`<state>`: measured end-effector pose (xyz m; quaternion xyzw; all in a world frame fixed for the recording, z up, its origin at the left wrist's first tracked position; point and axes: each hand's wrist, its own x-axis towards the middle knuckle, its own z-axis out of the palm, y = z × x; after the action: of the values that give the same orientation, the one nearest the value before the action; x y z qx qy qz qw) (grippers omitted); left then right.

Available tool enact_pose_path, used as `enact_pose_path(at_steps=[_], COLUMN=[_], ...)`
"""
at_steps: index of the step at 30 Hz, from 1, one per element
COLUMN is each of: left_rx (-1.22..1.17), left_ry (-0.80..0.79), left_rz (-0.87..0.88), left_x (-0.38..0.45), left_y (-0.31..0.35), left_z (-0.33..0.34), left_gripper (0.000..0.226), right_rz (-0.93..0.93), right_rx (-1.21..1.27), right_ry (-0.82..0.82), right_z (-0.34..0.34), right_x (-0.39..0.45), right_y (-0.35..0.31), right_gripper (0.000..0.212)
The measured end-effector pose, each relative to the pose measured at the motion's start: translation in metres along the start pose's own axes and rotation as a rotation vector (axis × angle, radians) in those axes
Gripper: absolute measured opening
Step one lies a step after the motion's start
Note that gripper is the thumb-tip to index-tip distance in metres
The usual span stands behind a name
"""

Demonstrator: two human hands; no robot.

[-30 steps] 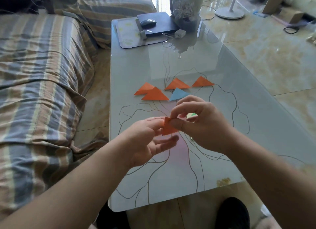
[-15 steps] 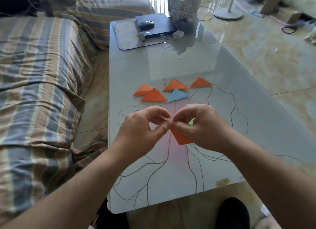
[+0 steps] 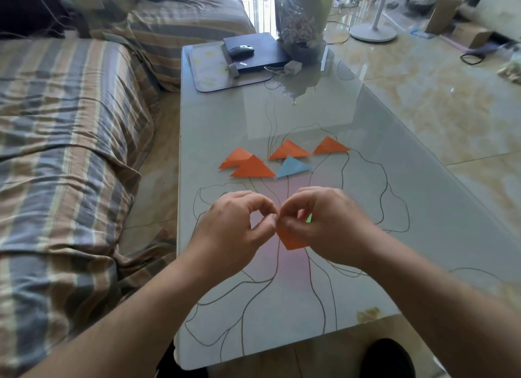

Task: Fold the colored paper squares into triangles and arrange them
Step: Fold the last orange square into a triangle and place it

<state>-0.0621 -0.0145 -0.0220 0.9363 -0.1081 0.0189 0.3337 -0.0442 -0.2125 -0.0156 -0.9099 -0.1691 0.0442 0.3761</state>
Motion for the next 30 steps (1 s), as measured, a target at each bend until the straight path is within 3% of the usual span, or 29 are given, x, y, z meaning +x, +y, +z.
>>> enact_pose_path(at_steps=[13,30], left_rx=[-0.090,-0.166], left_ry=[0.024,0.004], left_rz=[-0.065,-0.108], left_x=[0.004,0.005], left_y=[-0.001,-0.005], left_z=[-0.013,-0.020], left_gripper=[0.011,0.013], right_rz=[0.022,0.154], right_rx=[0.032,0.254], right_ry=[0.001,-0.042], right_z=[-0.007,-0.007], right_x=[0.006,0.009], right_y=[0.003,0.013], right_gripper=[0.022,0.012])
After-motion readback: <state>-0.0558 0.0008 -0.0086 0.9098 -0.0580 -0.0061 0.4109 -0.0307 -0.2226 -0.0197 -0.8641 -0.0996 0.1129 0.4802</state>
